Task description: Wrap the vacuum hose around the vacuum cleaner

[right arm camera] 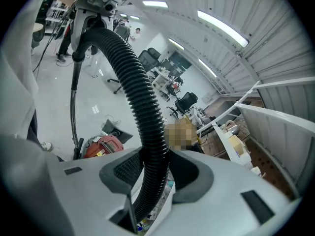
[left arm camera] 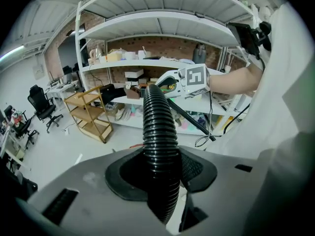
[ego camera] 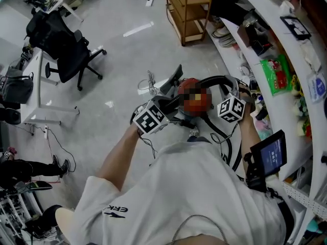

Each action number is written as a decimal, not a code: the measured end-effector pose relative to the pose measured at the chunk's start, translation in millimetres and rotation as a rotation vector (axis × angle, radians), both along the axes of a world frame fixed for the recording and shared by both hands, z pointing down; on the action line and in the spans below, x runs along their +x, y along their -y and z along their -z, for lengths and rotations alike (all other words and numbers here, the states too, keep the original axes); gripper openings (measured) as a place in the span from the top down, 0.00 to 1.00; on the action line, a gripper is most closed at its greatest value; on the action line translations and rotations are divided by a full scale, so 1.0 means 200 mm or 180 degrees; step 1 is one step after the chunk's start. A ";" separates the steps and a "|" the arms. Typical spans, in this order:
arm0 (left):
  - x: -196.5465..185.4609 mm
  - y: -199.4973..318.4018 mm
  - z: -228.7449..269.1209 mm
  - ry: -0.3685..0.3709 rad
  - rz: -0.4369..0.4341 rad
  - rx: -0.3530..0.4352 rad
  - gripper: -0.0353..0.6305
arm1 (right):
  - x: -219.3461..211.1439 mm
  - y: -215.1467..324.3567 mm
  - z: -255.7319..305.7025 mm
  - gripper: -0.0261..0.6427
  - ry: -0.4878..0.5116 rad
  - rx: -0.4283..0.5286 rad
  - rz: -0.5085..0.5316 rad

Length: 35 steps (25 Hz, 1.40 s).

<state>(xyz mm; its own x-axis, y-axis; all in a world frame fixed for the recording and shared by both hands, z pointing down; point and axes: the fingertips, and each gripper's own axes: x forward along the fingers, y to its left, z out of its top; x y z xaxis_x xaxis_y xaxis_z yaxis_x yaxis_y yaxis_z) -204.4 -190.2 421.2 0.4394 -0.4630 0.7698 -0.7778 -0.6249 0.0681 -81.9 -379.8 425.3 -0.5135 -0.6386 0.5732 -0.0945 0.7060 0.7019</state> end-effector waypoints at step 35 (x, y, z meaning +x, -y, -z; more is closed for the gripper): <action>-1.02 0.75 -0.25 -0.0682 0.0761 -0.0585 0.72 | -1.39 0.93 -0.40 0.72 -0.0394 -0.0118 0.0879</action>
<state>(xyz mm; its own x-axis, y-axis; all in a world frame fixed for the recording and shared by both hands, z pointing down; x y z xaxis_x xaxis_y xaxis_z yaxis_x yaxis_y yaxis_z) -408.4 -340.4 471.1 0.4959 -0.4347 0.7518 -0.8562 -0.3895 0.3395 -360.6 -566.6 505.0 -0.5895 -0.4619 0.6627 0.1894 0.7185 0.6693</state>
